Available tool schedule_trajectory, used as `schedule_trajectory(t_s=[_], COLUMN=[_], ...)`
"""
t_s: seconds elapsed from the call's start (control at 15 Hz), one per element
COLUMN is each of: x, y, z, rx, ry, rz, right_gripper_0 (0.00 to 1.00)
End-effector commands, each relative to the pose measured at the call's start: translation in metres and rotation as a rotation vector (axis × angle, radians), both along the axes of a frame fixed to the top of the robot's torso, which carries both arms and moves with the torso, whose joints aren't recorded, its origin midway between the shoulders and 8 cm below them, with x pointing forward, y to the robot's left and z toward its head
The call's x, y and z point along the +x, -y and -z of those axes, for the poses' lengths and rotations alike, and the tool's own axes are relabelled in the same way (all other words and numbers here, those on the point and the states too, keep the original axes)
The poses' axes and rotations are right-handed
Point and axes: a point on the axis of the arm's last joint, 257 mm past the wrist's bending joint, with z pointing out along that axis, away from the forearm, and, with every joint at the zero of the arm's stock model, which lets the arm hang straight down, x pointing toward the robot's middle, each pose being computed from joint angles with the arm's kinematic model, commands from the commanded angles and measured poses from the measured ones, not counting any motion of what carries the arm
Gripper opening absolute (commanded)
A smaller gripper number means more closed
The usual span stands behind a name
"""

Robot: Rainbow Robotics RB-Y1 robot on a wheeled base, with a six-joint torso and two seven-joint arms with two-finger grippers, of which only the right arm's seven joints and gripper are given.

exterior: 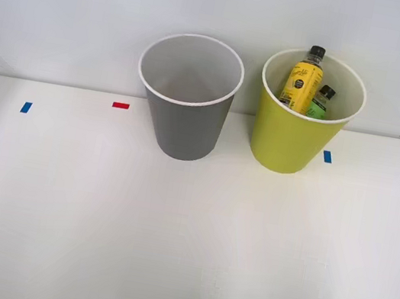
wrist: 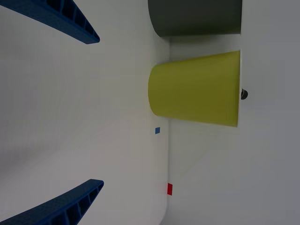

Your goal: Put cans in the gray bin, plastic bottles in the light green bin

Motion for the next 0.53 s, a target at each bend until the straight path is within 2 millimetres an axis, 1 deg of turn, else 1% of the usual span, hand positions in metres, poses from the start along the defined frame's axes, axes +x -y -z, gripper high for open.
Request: schedule_trajectory(t_s=[0.07,0.53], x=[0.0000,0.0000], y=[0.0000,0.0000], z=[0.0000,0.0000], rx=[0.000,0.000], ry=[0.000,0.000], rz=[0.000,0.000], right_gripper_0=[1.00,1.00])
